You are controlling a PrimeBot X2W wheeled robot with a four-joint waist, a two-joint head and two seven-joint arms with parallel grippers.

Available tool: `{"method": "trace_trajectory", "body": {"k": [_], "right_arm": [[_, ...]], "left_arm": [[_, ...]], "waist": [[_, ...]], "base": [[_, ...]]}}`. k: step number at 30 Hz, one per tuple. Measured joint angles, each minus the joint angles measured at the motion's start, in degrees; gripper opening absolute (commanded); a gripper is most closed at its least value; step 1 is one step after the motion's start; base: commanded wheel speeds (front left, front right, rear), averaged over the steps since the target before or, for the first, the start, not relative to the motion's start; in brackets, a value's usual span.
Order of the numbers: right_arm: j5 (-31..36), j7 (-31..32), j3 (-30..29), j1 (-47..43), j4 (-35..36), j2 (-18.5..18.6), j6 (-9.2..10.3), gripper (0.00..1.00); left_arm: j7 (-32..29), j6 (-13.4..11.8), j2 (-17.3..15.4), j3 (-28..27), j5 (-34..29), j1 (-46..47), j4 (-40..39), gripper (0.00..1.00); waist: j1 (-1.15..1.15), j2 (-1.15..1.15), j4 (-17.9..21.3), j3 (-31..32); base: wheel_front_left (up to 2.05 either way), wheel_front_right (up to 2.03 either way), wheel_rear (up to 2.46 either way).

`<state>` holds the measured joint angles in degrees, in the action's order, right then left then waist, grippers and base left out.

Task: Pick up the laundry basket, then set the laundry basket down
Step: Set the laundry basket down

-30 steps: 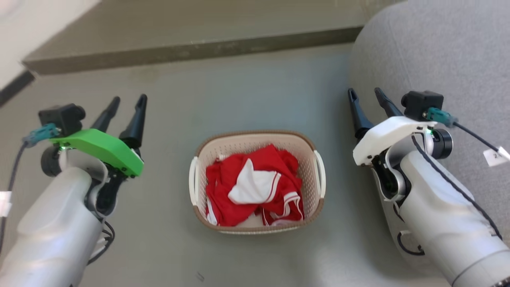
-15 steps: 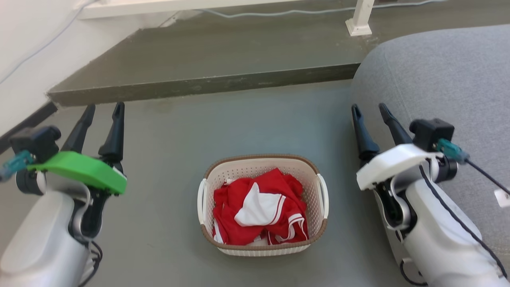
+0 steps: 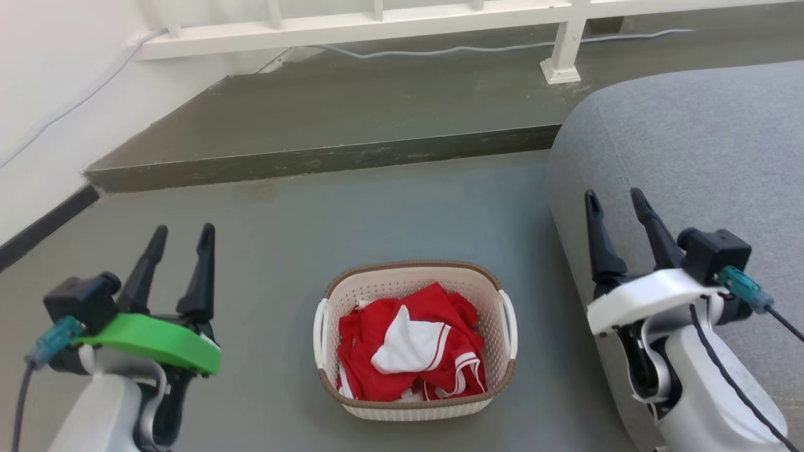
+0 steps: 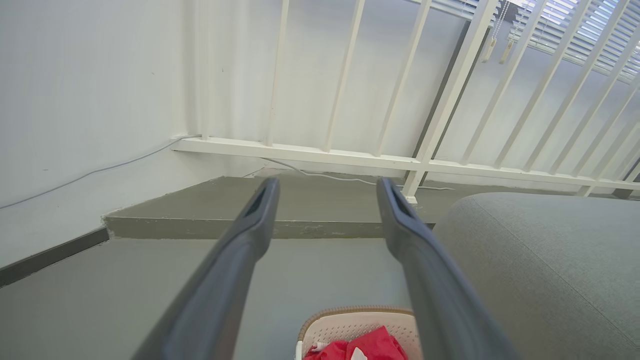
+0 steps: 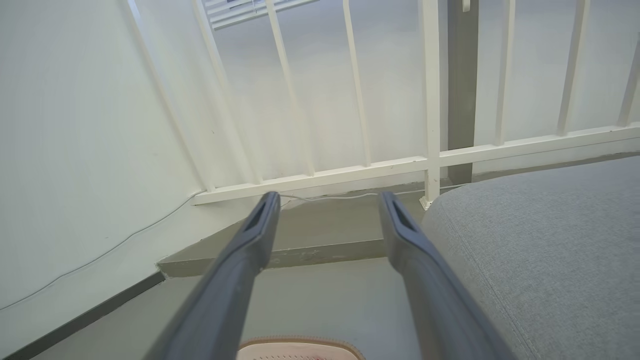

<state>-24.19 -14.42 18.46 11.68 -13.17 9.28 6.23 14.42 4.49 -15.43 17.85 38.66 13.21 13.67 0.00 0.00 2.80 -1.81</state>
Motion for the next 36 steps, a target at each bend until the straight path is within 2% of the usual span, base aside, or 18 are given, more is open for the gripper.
{"method": "trace_trajectory", "body": {"k": [17, 28, 36], "right_arm": [[3.12, 0.0, -2.98, -5.64, 4.39, -0.46, 0.36, 1.0], [3.81, 0.0, -3.97, -7.42, 5.57, -1.07, 0.35, 1.0], [4.31, 0.0, -4.72, -7.79, 5.8, -1.77, 0.18, 1.0]], "left_arm": [[0.0, 0.11, 3.58, -4.57, -4.44, -6.64, -4.88, 1.0], [0.0, 0.6, 3.99, -6.66, -6.77, -8.47, -6.23, 1.0], [0.01, 1.19, 5.52, -7.84, -7.73, -8.83, -6.73, 1.0]], "waist": [[0.0, 0.0, -0.63, 0.62], [0.0, 0.0, -0.73, 0.21], [0.0, 0.0, -0.67, -0.05]], "base": [[0.0, 0.0, 0.0], [0.0, 0.0, 0.0], [0.0, 0.0, 0.0]]}}
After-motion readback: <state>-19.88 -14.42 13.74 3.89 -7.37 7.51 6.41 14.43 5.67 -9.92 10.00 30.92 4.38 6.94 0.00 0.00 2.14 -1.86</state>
